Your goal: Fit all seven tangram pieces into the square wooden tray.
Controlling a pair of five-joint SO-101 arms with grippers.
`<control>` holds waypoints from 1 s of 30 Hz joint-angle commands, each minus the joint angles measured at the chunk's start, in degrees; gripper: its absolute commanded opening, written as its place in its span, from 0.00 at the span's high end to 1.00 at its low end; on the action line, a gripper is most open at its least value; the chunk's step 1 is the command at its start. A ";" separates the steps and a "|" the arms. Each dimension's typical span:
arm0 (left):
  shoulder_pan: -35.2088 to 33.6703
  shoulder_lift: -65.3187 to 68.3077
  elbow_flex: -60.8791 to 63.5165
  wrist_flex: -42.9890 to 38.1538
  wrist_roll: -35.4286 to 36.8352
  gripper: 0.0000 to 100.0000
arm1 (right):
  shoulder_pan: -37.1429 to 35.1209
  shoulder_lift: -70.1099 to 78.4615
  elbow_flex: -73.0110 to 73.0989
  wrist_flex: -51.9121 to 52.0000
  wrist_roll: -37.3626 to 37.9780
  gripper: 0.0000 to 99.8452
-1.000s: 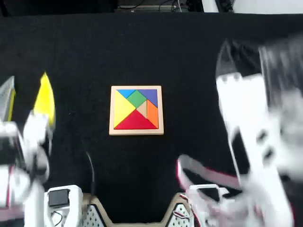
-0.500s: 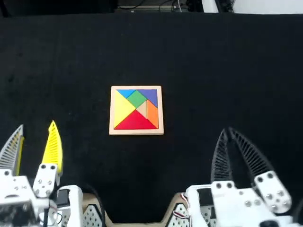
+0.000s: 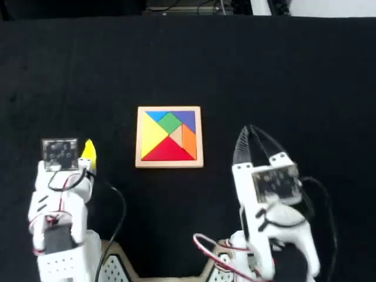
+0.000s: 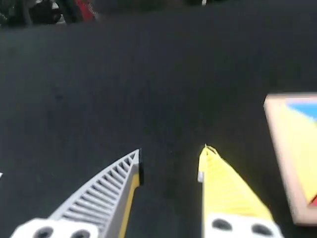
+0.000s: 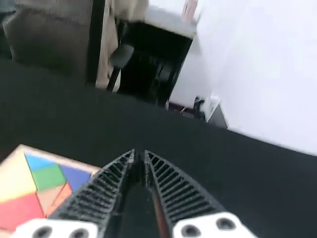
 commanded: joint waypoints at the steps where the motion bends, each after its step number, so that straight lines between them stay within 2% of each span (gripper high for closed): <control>1: -0.92 1.49 4.97 -4.40 -0.18 0.80 | 0.88 -2.51 9.36 -4.84 -0.35 0.99; 3: -0.75 1.41 5.58 -2.73 -0.18 0.80 | 0.97 -2.51 15.08 -6.51 -0.18 0.99; 10: -0.84 -0.09 5.58 10.46 -0.62 0.80 | 0.62 -2.51 27.38 -6.95 -0.09 0.99; 16: -1.19 -0.18 5.49 26.64 -0.44 0.80 | 0.88 -2.51 27.47 2.11 -0.44 0.99; 22: -1.19 -0.09 5.49 26.02 -0.18 0.80 | 0.44 -2.51 27.47 18.20 -0.53 0.99; 27: -0.75 0.26 5.49 25.85 -0.18 0.80 | 0.53 -2.42 27.56 18.46 -0.62 0.99; 30: -1.10 0.26 5.49 25.85 -0.18 0.80 | 0.44 -2.42 27.56 18.37 -7.30 0.99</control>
